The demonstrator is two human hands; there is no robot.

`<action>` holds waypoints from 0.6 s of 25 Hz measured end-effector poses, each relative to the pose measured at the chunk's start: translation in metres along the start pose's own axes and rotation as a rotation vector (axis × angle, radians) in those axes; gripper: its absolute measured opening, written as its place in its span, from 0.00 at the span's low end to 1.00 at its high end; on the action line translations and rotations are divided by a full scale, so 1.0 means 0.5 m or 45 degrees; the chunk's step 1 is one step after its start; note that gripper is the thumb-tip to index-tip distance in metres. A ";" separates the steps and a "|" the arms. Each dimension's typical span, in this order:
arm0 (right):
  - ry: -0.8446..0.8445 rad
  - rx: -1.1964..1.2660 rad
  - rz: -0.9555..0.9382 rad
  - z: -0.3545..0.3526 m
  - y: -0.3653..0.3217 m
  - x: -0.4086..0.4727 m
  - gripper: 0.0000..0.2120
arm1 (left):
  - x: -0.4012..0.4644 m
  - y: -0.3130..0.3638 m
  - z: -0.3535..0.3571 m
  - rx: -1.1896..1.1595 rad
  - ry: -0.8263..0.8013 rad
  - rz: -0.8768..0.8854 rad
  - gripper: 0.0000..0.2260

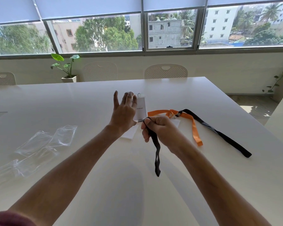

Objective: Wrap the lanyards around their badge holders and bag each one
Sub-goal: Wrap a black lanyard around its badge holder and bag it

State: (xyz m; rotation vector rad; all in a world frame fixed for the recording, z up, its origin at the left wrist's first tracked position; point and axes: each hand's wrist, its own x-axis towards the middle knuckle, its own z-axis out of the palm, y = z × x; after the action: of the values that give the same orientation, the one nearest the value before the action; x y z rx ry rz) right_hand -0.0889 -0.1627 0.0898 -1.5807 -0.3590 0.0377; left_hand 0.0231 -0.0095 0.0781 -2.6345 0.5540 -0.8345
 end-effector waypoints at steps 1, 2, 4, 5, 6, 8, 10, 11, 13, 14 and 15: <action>-0.009 0.019 -0.021 -0.002 -0.007 -0.001 0.17 | -0.002 0.001 0.001 0.002 0.002 -0.003 0.42; -0.019 0.041 -0.041 -0.004 -0.013 -0.001 0.17 | -0.005 0.002 0.001 0.006 0.004 -0.007 0.41; -0.039 0.079 -0.084 -0.007 -0.027 -0.002 0.17 | -0.009 0.003 0.002 0.020 0.012 -0.010 0.40; -0.049 0.094 -0.104 -0.009 -0.034 -0.002 0.17 | -0.011 0.004 0.004 0.030 0.017 -0.004 0.40; -0.056 0.106 -0.125 -0.012 -0.043 0.000 0.16 | -0.014 0.007 0.006 0.043 0.021 0.006 0.40; -0.059 0.135 -0.171 -0.017 -0.061 0.005 0.16 | -0.023 0.013 0.010 0.066 0.030 0.026 0.40; -0.050 0.176 -0.212 -0.022 -0.076 0.012 0.16 | -0.029 0.018 0.012 0.067 0.016 0.042 0.40; -0.040 0.190 -0.222 -0.024 -0.082 0.016 0.16 | -0.031 0.020 0.012 0.062 -0.003 0.053 0.40; -0.015 0.197 -0.229 -0.029 -0.092 0.023 0.15 | -0.031 0.024 0.010 0.058 -0.029 0.078 0.40; -0.003 0.211 -0.230 -0.031 -0.096 0.027 0.15 | -0.031 0.026 0.007 0.050 -0.033 0.092 0.40; 0.008 0.230 -0.231 -0.034 -0.100 0.031 0.15 | -0.031 0.028 0.003 0.030 -0.028 0.105 0.39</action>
State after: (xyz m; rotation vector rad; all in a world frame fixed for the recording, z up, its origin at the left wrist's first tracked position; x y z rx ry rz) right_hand -0.0803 -0.1755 0.1426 -1.3647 -0.4796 -0.0726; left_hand 0.0085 -0.0145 0.0637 -2.5777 0.6378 -0.7814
